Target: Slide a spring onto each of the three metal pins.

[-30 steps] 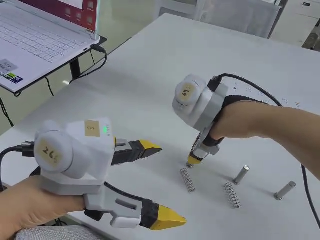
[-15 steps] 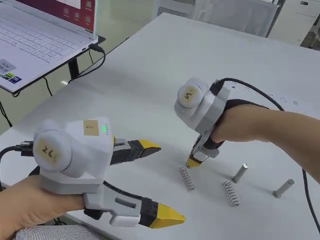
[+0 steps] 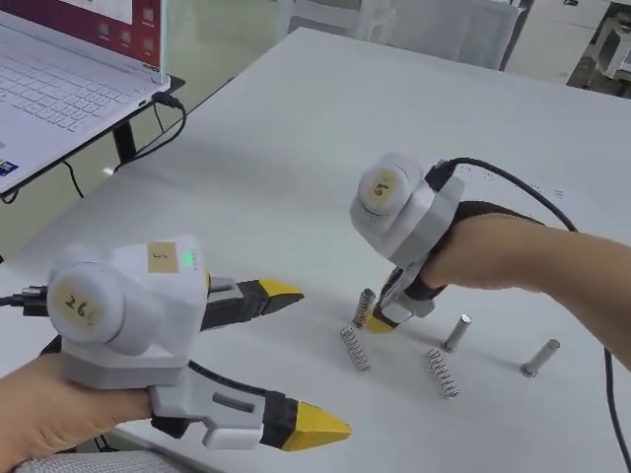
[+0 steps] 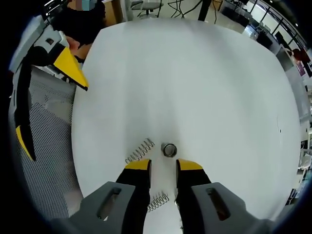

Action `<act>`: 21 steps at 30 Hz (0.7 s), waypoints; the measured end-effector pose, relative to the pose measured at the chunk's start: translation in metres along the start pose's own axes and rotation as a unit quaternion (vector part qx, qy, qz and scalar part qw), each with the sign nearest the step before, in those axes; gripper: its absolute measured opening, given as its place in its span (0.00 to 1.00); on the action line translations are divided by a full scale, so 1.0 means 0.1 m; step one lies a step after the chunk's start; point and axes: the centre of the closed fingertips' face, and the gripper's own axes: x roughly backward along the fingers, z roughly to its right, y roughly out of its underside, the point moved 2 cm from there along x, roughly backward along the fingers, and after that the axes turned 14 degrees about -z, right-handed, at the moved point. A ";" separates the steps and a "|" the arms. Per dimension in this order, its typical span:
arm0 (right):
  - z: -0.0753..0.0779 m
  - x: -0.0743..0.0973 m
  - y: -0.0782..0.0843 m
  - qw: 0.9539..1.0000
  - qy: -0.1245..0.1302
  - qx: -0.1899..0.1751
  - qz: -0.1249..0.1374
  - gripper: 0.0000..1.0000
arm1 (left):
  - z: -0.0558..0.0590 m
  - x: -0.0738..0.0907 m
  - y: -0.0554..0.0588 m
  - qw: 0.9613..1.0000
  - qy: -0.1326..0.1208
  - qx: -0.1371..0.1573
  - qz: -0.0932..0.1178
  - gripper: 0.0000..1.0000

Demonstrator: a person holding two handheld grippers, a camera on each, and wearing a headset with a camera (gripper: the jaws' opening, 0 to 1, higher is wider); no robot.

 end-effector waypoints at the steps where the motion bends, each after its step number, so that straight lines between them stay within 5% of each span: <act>1: -0.01 0.01 0.01 1.000 -0.002 -0.008 0.006 0.18 | 0.00 0.00 0.00 1.000 0.000 0.000 -0.001 0.75; 4: -0.10 0.02 -0.01 0.999 -0.026 -0.036 0.029 0.18 | 0.01 -0.01 -0.01 1.000 0.001 -0.001 -0.001 0.75; 13: -0.32 -0.04 0.04 0.995 -0.047 -0.073 0.049 0.16 | 0.04 -0.02 0.02 1.000 0.007 -0.006 -0.008 0.75; 21: -0.37 -0.12 0.01 0.986 -0.045 -0.141 0.073 0.16 | 0.04 -0.02 0.04 1.000 0.011 -0.009 -0.012 0.74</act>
